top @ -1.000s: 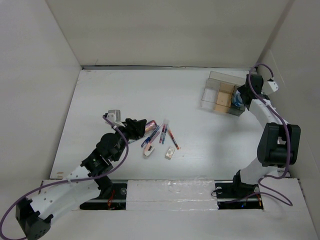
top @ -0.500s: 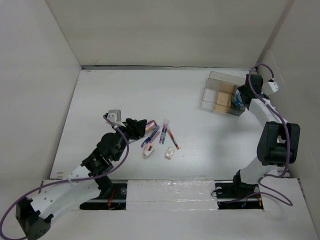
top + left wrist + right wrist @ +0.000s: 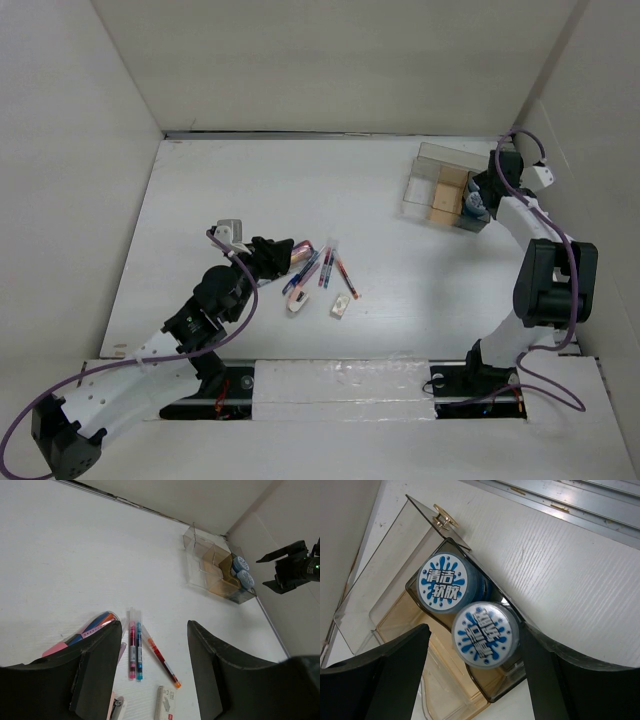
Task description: Organize the desk
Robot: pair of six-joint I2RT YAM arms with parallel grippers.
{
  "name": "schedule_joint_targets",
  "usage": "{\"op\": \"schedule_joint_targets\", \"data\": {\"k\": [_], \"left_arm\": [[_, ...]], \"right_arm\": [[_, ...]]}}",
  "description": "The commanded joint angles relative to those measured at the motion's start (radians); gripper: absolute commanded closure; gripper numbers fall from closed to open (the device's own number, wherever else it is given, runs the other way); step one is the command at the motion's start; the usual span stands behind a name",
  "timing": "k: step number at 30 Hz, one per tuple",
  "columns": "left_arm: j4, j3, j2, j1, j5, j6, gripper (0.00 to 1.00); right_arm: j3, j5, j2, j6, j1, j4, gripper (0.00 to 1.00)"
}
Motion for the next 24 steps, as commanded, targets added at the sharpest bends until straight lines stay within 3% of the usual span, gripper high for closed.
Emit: {"op": "schedule_joint_targets", "data": {"k": [1, 8, 10, 15, 18, 23, 24], "left_arm": [[0.040, 0.025, -0.010, 0.002, 0.006, 0.002, 0.49], [0.038, 0.025, -0.013, 0.002, 0.006, 0.002, 0.49], [0.043, 0.024, -0.012, 0.002, 0.009, 0.002, 0.49], [0.041, 0.028, -0.009, 0.002, 0.009, 0.001, 0.48], [0.034, 0.027, -0.015, 0.002, -0.001, -0.005, 0.49], [0.006, 0.019, -0.053, 0.002, -0.075, -0.039, 0.49], [0.003, 0.015, -0.074, 0.002, -0.087, -0.045, 0.49]], "right_arm": [[0.037, 0.004, -0.012, 0.007, -0.003, 0.020, 0.22], [0.036, 0.043, -0.046, -0.005, 0.041, 0.007, 0.22], [0.016, 0.076, -0.078, -0.018, 0.073, 0.025, 0.29], [-0.038, 0.015, -0.168, -0.116, 0.249, 0.143, 0.80], [-0.035, -0.079, -0.179, -0.198, 0.392, 0.163, 1.00], [-0.033, -0.174, -0.137, -0.310, 0.662, 0.156, 1.00], [-0.030, -0.168, -0.126, -0.321, 0.705, 0.143, 0.93]]}}
